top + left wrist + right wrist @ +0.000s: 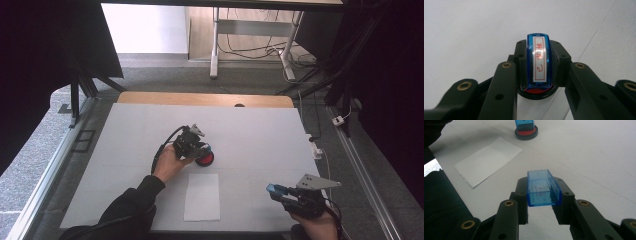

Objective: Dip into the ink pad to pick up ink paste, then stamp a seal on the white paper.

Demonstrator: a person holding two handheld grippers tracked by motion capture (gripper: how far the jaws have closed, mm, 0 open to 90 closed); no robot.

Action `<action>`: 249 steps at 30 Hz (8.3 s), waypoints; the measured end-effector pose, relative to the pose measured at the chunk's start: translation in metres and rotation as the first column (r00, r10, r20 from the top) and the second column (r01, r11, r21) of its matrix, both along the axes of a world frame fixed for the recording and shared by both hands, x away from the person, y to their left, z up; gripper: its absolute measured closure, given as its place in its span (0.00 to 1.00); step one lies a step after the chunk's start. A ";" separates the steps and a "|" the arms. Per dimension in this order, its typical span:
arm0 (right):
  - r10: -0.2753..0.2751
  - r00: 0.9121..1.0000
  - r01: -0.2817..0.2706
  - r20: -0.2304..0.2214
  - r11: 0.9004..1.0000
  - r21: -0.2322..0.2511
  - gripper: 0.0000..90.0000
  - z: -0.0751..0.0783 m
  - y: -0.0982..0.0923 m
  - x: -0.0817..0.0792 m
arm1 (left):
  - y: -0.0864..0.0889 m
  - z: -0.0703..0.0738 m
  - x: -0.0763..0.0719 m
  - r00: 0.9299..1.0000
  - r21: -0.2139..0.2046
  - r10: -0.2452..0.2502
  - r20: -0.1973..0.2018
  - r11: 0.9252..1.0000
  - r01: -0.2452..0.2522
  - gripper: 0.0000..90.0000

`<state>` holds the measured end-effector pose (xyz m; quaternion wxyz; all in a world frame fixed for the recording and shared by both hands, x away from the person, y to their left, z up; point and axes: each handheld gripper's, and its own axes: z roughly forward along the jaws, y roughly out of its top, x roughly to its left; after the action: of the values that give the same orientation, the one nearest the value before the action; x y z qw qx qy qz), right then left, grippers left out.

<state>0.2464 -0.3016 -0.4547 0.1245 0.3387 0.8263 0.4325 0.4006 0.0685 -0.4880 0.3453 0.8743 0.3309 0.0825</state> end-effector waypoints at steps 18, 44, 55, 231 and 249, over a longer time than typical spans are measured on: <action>0.001 1.000 -0.001 0.000 1.000 0.001 0.76 0.000 0.000 0.000 | 0.013 0.022 0.004 0.995 -0.142 -0.028 -0.093 0.990 0.014 0.79; 0.004 1.000 -0.004 -0.003 1.000 0.001 0.76 0.000 0.000 0.000 | 0.008 0.001 0.009 0.994 -0.062 0.003 -0.108 0.998 -0.010 0.79; 0.005 1.000 -0.005 -0.004 1.000 -0.002 0.76 0.000 0.000 0.000 | -0.009 0.003 -0.008 1.000 0.063 -0.016 0.020 0.998 0.014 0.79; 0.018 1.000 -0.018 -0.001 1.000 0.001 0.76 0.000 0.001 -0.001 | 0.003 -0.008 -0.103 0.977 -0.051 -0.210 -0.044 0.977 0.208 0.79; 0.016 1.000 -0.016 -0.003 1.000 -0.007 0.76 0.001 0.001 -0.001 | -0.008 -0.011 -0.115 0.977 0.050 -0.211 0.010 0.976 0.210 0.79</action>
<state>0.2454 -0.3006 -0.4540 0.1210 0.3323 0.8308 0.4299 0.2856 0.0605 -0.4991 0.3334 0.9119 0.2317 0.0599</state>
